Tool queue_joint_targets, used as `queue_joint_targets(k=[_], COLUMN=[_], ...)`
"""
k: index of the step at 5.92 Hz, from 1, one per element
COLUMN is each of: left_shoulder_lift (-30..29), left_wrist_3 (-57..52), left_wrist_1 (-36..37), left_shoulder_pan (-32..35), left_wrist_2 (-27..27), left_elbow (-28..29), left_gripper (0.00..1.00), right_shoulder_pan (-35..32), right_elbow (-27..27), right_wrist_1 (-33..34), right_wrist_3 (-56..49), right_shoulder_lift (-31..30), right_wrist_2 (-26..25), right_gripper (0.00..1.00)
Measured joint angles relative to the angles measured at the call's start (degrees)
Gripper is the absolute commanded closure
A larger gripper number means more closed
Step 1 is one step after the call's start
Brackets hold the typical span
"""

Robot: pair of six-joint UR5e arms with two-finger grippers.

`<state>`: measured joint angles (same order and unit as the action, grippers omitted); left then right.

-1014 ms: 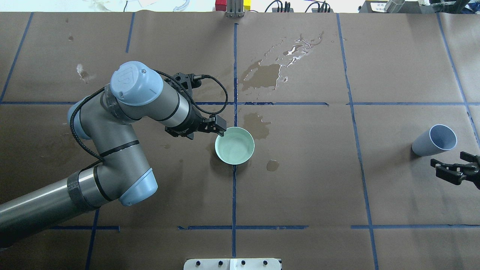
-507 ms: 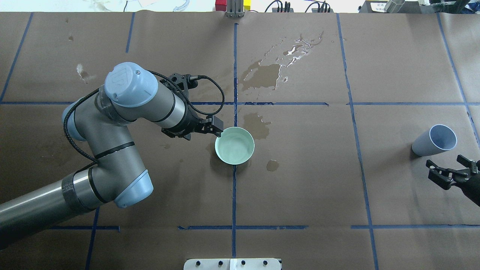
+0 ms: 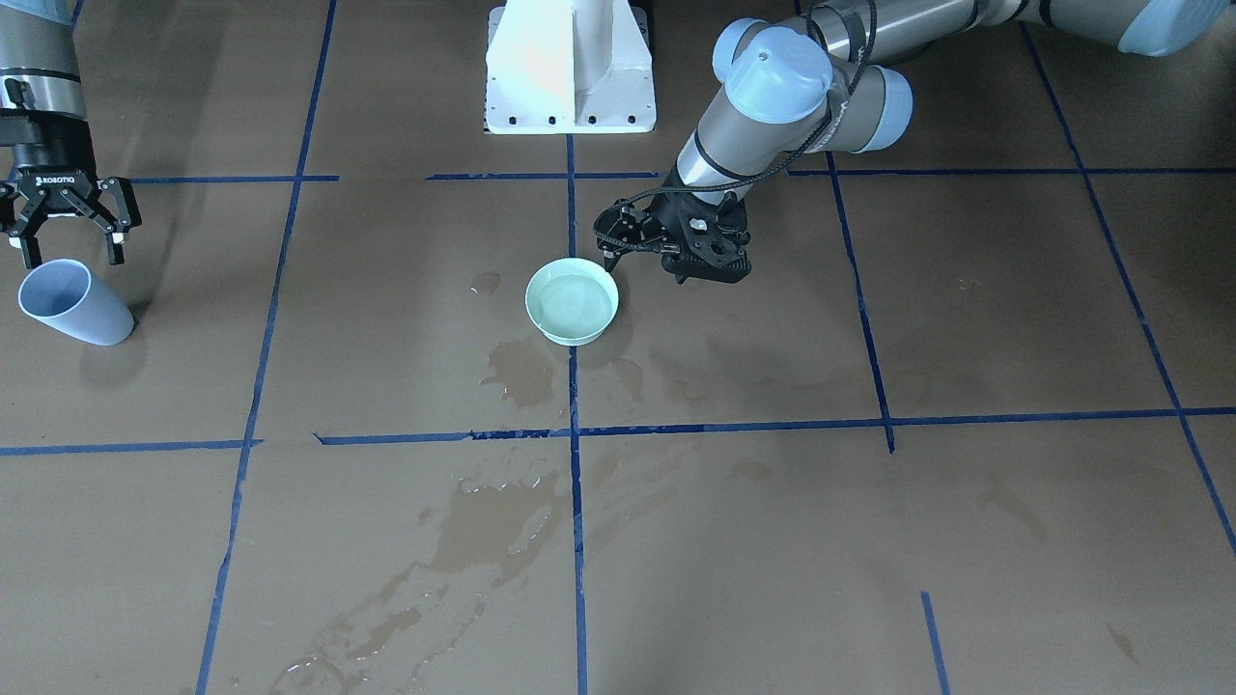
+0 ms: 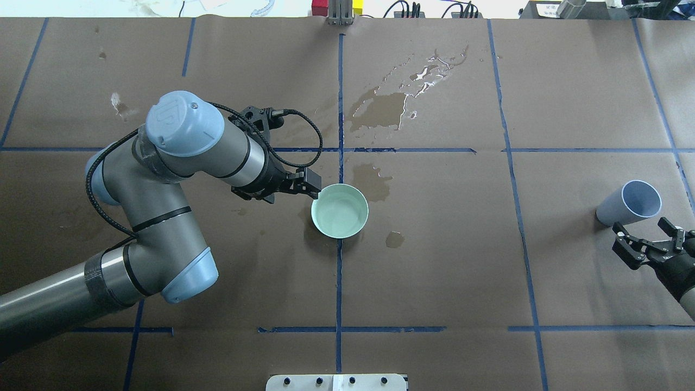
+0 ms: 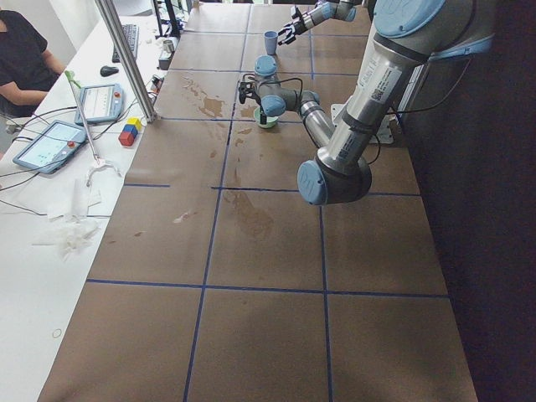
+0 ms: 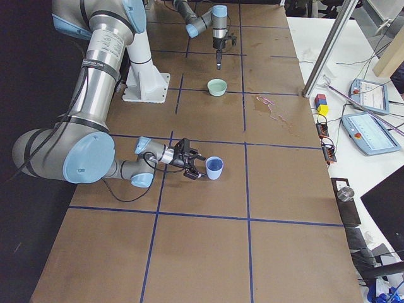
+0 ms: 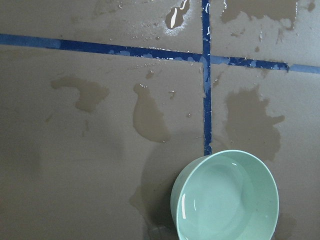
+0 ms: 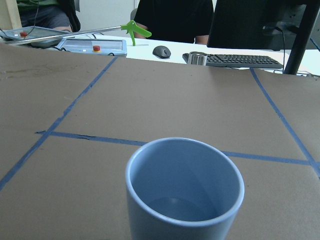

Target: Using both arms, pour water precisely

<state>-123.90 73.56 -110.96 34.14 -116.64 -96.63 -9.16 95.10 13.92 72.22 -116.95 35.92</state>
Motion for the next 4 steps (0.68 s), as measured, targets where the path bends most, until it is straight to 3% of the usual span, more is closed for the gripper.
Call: queue_joint_targets(k=[4], left_shoulder_lift=[0.1], left_wrist_3=[0.0], left_wrist_1=[0.0], left_shoulder_pan=[0.1], left_wrist_2=[0.8], left_elbow=[-0.4], left_gripper=[0.01], right_shoulder_pan=[1.1], right_elbow=[-4.3], right_wrist_1=[-4.1], right_wrist_3=[0.7], right_shoulder_lift=[2.9], right_wrist_2=[-6.9], right_gripper=[0.0])
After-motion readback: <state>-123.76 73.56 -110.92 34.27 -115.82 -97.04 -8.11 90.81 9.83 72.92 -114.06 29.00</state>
